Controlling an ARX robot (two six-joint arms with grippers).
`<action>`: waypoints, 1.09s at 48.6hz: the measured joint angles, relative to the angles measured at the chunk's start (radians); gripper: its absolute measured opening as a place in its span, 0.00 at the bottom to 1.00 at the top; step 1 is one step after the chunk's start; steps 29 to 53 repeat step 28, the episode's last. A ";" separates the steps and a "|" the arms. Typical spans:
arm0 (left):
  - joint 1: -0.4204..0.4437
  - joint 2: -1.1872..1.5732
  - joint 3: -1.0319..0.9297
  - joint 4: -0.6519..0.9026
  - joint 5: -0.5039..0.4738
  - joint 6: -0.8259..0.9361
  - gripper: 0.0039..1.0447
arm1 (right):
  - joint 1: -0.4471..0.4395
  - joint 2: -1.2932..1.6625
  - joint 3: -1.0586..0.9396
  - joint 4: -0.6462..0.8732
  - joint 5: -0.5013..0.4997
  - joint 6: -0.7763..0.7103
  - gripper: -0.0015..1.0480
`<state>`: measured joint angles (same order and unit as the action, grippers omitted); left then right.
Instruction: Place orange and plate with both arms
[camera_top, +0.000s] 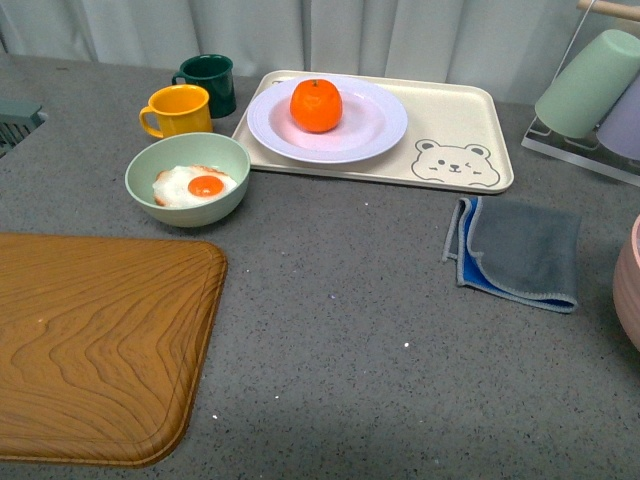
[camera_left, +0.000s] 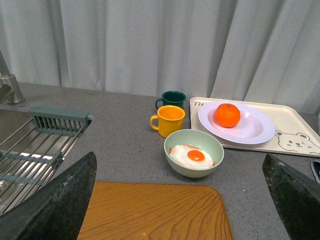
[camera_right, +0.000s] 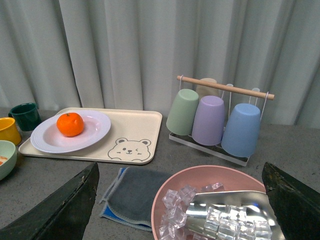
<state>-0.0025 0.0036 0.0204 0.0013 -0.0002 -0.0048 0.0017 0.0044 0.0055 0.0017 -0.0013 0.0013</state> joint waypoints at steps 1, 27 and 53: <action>0.000 0.000 0.000 0.000 0.000 0.000 0.94 | 0.000 0.000 0.000 0.000 0.000 0.000 0.91; 0.000 0.000 0.000 0.000 0.000 0.000 0.94 | 0.000 0.000 0.000 0.000 0.000 0.000 0.91; 0.000 0.000 0.000 0.000 0.000 0.000 0.94 | 0.000 0.000 0.000 0.000 0.000 0.000 0.91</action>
